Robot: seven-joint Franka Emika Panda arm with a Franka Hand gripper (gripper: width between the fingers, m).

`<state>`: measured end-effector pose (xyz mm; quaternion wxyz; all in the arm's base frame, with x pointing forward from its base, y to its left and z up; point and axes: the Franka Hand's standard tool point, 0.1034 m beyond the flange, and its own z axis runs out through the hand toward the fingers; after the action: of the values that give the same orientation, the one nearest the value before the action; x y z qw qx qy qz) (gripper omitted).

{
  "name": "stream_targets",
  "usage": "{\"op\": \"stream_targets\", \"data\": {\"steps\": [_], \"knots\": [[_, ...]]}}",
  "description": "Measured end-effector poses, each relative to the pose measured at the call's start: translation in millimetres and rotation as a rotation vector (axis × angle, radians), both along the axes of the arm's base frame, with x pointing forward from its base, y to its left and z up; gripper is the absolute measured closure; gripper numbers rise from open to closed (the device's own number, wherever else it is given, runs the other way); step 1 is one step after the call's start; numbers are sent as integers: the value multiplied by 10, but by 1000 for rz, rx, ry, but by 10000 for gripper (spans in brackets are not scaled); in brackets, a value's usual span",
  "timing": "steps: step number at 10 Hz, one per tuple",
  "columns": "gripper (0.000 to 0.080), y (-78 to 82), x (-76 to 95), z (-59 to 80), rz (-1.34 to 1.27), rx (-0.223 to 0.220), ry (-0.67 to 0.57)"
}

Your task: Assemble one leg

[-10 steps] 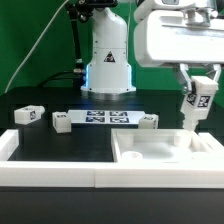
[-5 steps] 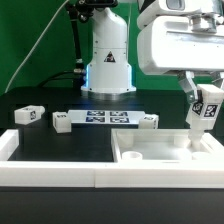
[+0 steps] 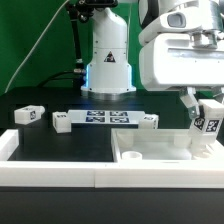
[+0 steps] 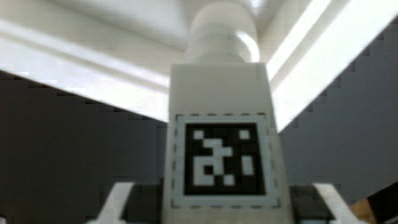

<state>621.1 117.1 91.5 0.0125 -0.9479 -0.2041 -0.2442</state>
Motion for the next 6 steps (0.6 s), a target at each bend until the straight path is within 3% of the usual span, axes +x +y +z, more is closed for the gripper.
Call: {"op": "stream_targets", "data": {"steps": [4, 6], "knots": [[509, 29, -3, -86, 3, 2, -1], [509, -42, -27, -109, -3, 0, -12]]}}
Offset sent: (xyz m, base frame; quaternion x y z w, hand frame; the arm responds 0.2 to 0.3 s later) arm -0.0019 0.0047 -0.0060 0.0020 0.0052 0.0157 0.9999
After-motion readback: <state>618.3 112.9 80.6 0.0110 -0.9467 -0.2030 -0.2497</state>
